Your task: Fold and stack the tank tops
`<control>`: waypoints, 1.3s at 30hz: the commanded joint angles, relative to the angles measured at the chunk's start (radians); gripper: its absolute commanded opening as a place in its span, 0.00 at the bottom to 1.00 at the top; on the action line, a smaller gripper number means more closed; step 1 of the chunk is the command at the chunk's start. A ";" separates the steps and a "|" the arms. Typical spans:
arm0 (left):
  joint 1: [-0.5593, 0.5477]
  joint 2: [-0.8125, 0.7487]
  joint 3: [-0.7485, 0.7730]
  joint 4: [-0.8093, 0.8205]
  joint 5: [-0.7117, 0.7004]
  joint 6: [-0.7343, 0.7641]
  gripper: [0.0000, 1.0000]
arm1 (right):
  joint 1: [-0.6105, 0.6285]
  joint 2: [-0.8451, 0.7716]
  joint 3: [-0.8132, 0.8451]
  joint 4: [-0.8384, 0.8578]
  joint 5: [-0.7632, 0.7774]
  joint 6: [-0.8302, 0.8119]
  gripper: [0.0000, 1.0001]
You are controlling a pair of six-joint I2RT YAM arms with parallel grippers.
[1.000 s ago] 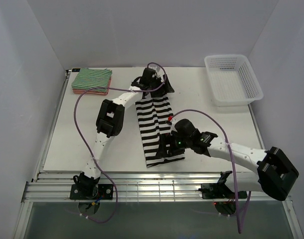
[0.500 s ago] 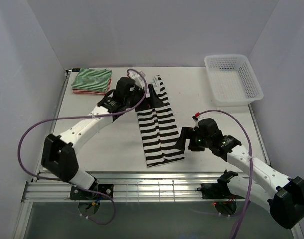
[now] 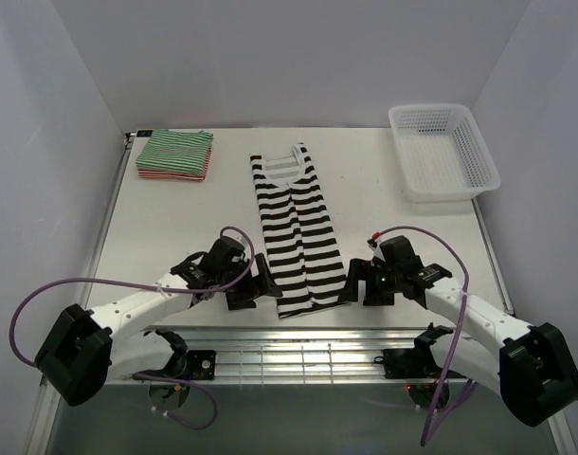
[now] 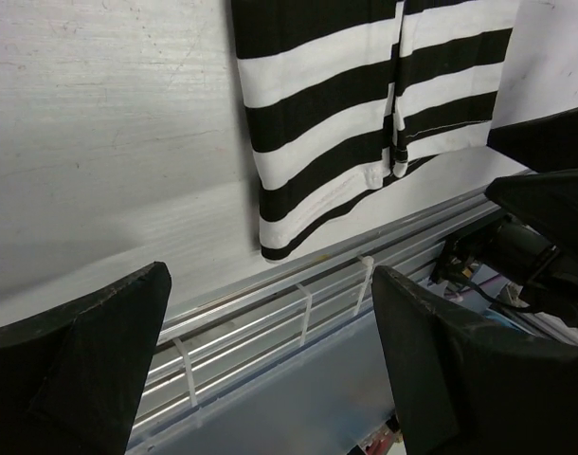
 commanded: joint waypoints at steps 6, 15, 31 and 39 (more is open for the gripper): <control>-0.021 0.099 -0.019 0.130 0.054 -0.030 0.83 | -0.013 0.040 -0.035 0.064 0.008 -0.004 0.94; -0.061 0.159 -0.056 0.179 0.099 -0.036 0.64 | -0.018 0.058 -0.053 0.103 -0.014 0.008 0.91; -0.084 0.278 -0.047 0.248 0.161 -0.051 0.31 | -0.022 0.083 -0.076 0.153 -0.044 -0.001 0.60; -0.084 0.285 -0.036 0.251 0.160 -0.063 0.07 | -0.022 0.104 -0.087 0.189 -0.066 -0.007 0.28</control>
